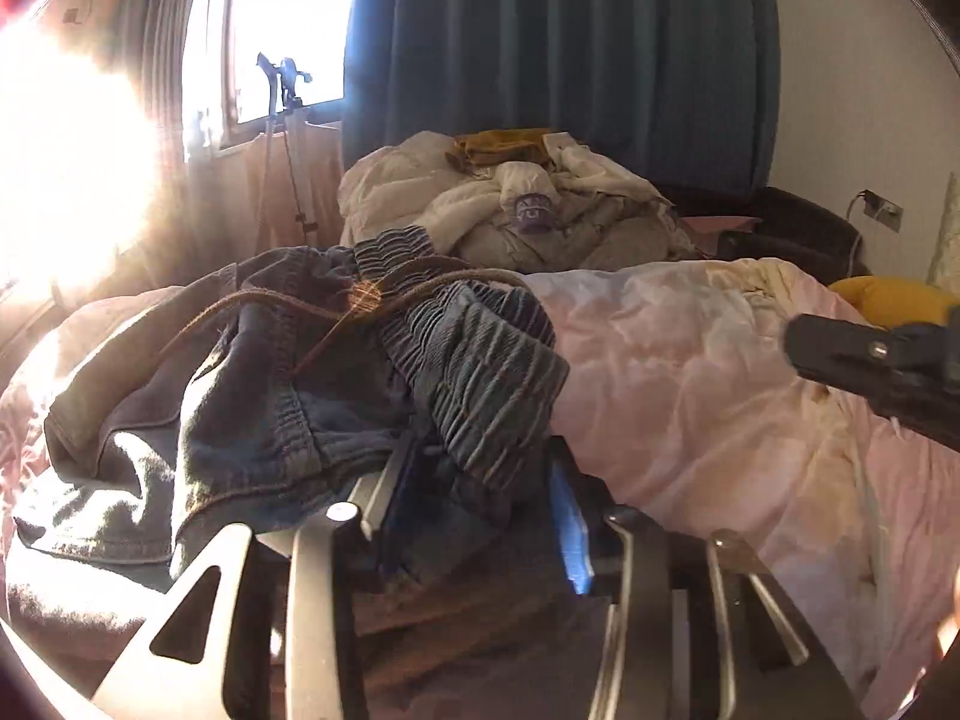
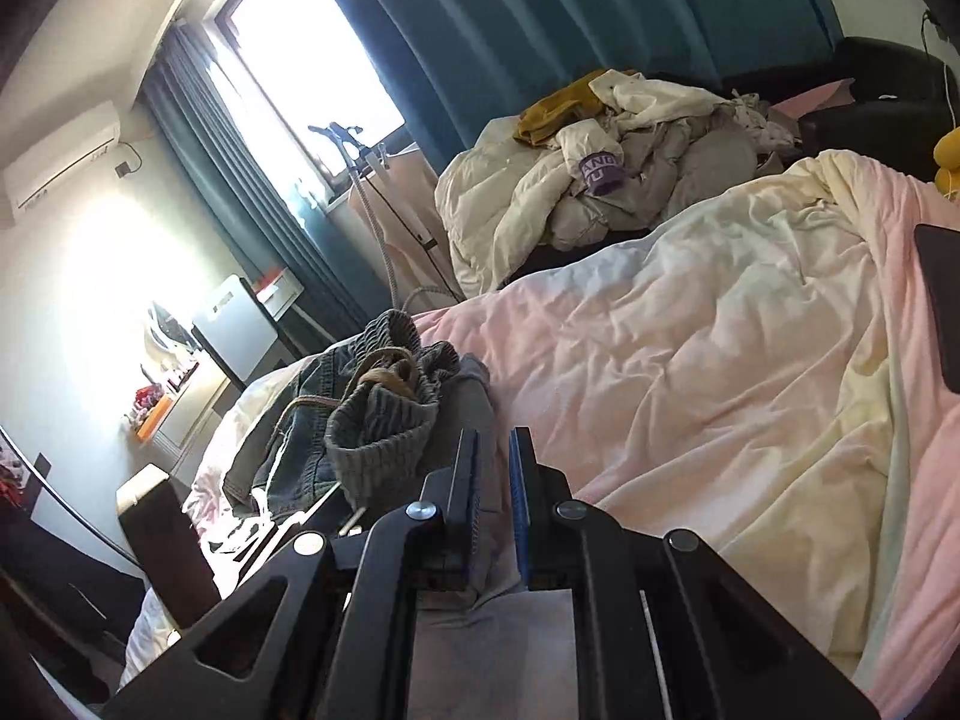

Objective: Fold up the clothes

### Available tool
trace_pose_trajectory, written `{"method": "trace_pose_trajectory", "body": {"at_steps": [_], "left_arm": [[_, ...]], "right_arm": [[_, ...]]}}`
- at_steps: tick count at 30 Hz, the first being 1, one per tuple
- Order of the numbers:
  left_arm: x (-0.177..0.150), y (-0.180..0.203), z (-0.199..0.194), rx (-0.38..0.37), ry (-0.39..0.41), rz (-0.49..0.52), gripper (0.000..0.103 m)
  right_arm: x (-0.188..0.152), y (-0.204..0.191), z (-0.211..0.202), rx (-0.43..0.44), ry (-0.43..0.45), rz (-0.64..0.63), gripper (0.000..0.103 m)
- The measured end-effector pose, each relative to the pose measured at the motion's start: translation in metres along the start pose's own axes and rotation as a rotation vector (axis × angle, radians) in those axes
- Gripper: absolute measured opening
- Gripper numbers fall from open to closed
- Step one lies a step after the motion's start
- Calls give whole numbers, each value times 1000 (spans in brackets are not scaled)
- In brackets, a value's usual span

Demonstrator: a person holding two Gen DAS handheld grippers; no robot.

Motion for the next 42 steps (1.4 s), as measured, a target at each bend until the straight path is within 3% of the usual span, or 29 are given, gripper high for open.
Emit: {"method": "trace_pose_trajectory", "body": {"at_steps": [4,6,9,11,16,21,25,29,31,42], "left_arm": [[-18,-3,-40,-72,-5,-5,54],[-28,-16,-55,-88,-30,-37,54],[-37,-54,-70,-73,-44,-123,54],[-42,-89,-77,-48,-60,-200,54],[-45,-196,-81,-11,-85,-461,54],[-62,-279,-55,-97,-112,-763,54],[-73,-300,-24,-136,-127,-828,54],[-80,-312,-3,-59,-148,-700,54],[-86,-327,5,-56,-134,-715,54],[-113,-343,43,-365,-102,-1068,54]], "right_arm": [[-5,-15,10,69,-47,18,14],[-7,-25,15,112,-71,19,36],[-13,-41,25,147,-102,14,47],[-17,-45,33,124,-111,22,52],[-42,-40,56,130,-191,157,55],[-80,-43,78,239,-327,310,55],[-100,-66,94,333,-402,296,55],[-118,-88,116,415,-469,289,57],[-127,-91,127,421,-487,291,57],[-145,-79,123,447,-526,360,57]]}}
Point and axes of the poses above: each gripper's, at about its wrist camera, not at the fingertips, and z roughly the way its jaws point, y to its right, x to its top, the point moved 7 cm from there along z, roughly the way its jaws point, and after that the axes turned 8 degrees about z, right-handed, at the moved point
